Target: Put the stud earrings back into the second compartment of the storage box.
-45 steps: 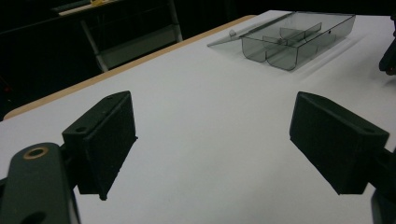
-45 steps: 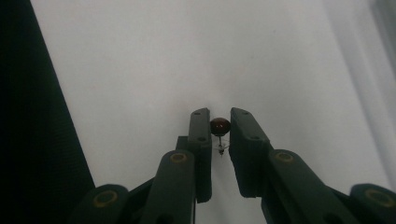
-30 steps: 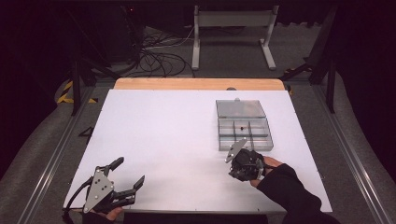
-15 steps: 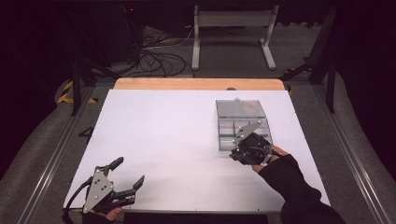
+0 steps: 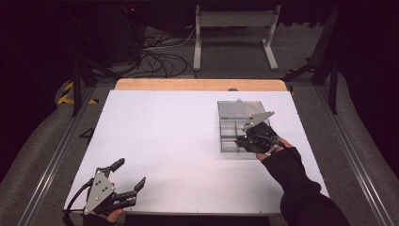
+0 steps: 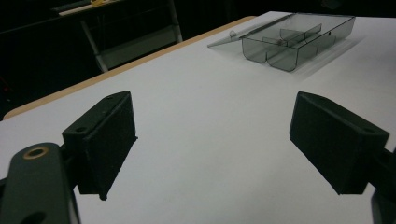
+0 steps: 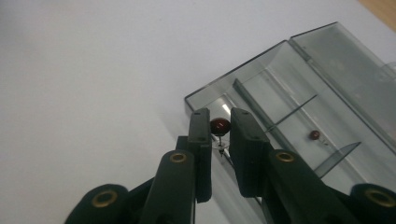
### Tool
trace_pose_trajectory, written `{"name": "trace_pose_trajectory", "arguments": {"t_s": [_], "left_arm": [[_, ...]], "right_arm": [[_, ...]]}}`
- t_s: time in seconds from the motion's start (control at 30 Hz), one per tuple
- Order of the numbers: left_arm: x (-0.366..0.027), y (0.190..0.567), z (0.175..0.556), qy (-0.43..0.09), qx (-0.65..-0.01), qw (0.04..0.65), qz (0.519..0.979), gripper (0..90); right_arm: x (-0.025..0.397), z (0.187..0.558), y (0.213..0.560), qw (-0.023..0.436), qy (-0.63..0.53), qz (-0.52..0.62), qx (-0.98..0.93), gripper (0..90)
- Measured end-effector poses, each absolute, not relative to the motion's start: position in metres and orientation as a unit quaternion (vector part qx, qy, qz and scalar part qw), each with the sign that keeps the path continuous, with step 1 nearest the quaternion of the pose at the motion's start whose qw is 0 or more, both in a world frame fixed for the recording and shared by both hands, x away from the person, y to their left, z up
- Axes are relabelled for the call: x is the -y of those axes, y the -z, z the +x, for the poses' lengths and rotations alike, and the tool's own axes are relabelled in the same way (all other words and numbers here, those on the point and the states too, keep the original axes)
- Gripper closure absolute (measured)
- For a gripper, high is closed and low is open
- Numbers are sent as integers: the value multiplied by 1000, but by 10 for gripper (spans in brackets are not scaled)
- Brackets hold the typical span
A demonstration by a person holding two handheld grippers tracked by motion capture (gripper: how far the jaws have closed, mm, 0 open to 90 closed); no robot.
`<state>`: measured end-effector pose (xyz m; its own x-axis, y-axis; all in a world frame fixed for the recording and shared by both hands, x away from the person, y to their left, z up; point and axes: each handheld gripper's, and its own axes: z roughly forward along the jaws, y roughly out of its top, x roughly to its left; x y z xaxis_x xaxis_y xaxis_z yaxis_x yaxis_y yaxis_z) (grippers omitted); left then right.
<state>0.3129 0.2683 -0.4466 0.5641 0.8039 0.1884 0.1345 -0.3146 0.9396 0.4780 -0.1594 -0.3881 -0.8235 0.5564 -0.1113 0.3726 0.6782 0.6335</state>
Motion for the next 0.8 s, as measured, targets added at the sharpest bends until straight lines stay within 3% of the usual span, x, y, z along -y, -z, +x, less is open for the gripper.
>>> {"name": "trace_pose_trajectory", "arguments": {"t_s": [0.8], "left_arm": [[-270, 446, 313, -342, -318, 491, 735, 150]], "right_arm": [[171, 543, 419, 183, -294, 334, -877, 790]]}}
